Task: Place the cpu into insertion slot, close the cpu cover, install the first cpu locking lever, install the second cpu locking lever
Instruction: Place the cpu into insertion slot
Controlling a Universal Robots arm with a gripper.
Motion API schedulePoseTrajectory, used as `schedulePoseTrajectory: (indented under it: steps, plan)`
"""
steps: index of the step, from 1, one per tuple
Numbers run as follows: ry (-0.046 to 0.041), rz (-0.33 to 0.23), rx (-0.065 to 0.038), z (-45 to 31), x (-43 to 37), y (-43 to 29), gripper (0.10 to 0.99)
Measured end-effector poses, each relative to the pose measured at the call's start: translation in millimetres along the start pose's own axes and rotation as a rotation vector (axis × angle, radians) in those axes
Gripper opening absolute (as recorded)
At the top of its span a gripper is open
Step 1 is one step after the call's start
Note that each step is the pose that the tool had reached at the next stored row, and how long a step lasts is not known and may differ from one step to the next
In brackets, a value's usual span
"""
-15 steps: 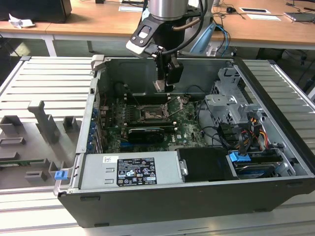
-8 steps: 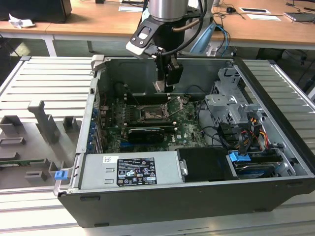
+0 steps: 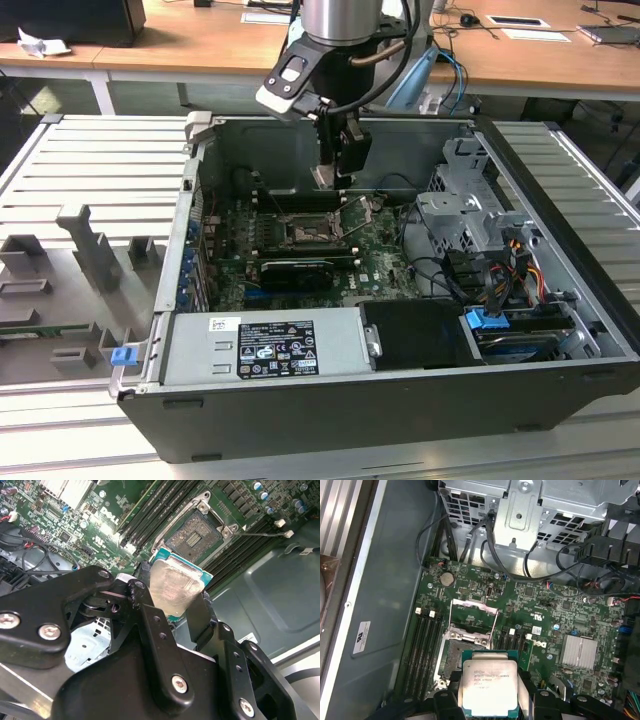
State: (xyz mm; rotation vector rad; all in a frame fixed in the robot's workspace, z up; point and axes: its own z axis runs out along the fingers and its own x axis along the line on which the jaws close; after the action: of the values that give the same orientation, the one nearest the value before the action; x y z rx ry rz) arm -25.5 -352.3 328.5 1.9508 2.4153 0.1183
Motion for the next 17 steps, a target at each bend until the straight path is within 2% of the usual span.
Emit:
schedulePoseTrajectory:
  steps: [17]
  plan:
    - [-0.0001, 0.007, 0.002, 3.9, -0.1, -0.3, 0.529]
